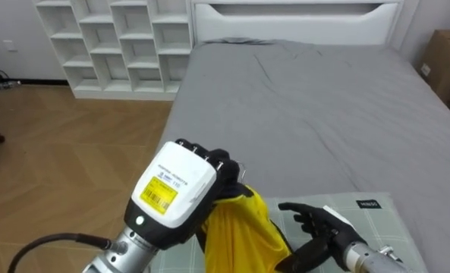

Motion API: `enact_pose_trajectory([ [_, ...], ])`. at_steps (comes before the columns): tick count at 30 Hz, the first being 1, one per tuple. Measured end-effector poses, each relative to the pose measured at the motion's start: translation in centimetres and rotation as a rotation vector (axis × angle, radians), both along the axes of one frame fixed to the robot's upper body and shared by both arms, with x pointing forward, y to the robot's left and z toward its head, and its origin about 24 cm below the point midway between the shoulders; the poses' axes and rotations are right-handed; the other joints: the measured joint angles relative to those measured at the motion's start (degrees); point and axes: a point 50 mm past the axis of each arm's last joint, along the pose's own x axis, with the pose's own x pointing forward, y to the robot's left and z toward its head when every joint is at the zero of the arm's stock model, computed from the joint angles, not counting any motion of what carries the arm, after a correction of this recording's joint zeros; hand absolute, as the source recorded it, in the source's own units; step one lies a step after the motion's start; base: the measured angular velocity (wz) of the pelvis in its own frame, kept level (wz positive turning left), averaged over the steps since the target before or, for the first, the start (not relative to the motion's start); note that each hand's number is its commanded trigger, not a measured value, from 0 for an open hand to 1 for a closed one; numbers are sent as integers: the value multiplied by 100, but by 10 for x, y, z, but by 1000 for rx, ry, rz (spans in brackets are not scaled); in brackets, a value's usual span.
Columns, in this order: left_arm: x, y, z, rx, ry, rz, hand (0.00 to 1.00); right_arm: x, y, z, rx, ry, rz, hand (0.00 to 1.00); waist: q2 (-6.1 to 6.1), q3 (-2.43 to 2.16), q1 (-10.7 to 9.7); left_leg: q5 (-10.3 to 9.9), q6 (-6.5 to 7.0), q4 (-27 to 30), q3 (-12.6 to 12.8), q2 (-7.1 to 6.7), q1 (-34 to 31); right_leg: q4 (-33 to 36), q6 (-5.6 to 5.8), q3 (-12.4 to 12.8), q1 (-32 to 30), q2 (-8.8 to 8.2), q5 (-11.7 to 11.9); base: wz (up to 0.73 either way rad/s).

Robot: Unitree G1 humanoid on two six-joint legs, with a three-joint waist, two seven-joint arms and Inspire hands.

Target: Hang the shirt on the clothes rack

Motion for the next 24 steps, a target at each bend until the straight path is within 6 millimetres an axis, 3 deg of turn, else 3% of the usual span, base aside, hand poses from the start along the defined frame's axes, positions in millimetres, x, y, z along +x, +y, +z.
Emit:
enact_pose_trajectory([
  [15,10,-27,41,-35,-179,-98,100,-7,-8,-12,15,80,-51,0,6,-9,5,9,-4,168,-111,-6,-26,-78,-1,-91,142,5,1,3],
  [24,9,-26,43,-20,-183,-100,100,-17,2,-21,135,192,42,0,24,-20,-13,9,-4,167,-136,-3,-14,-79,-1,-121,175,-4,1,2],
])
